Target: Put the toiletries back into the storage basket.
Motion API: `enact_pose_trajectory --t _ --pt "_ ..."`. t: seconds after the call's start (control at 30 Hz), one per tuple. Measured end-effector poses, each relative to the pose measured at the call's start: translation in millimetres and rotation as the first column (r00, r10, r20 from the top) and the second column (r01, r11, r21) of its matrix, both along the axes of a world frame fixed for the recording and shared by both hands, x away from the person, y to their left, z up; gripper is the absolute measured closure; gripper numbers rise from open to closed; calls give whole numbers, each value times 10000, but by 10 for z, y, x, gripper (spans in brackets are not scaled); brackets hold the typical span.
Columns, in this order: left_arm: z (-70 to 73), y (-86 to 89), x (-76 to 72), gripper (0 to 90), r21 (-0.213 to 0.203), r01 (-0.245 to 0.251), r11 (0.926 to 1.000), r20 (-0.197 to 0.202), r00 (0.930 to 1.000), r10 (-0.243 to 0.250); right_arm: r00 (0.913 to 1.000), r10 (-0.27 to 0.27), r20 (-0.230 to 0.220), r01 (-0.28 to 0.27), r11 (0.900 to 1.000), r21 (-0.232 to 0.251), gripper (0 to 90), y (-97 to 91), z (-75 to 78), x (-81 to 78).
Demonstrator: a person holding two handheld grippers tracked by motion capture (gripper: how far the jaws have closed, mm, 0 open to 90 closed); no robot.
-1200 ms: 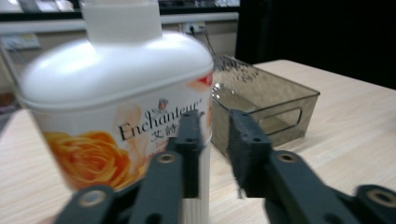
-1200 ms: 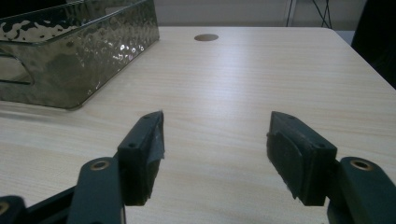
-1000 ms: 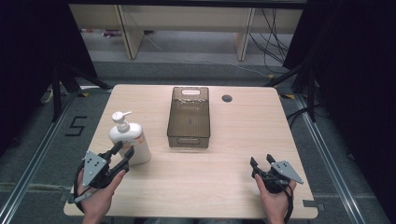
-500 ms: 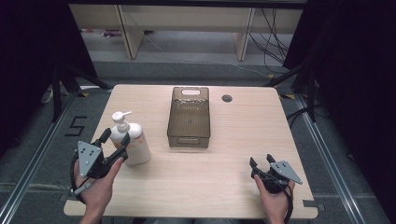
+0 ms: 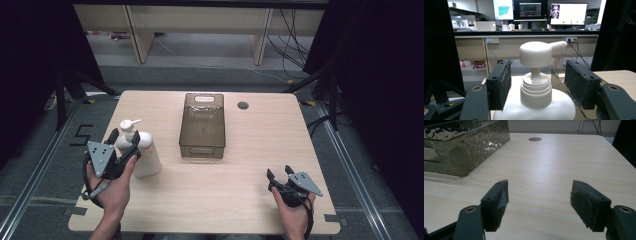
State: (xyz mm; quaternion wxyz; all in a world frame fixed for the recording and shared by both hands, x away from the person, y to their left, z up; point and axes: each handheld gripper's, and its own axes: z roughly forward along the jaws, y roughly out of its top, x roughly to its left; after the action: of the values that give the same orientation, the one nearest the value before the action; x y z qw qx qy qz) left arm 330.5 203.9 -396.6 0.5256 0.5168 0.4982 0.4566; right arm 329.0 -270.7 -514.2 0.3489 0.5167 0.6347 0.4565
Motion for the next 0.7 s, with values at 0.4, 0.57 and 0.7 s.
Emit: enact_pose_trajectory --t 0.4,0.57,0.7 --pt "46 -57 103 429 139 -193 9997 -163 9997 196 9990 -68 -441 65 9999 -79 316 1 9 7" --pt "84 -68 131 467 93 -256 9996 -206 9995 258 9996 59 -275 -53 9997 236 313 5 2 17" --pt "100 -53 159 505 276 -232 9994 -284 9993 240 9988 30 -480 -20 9998 212 313 5 13 10"
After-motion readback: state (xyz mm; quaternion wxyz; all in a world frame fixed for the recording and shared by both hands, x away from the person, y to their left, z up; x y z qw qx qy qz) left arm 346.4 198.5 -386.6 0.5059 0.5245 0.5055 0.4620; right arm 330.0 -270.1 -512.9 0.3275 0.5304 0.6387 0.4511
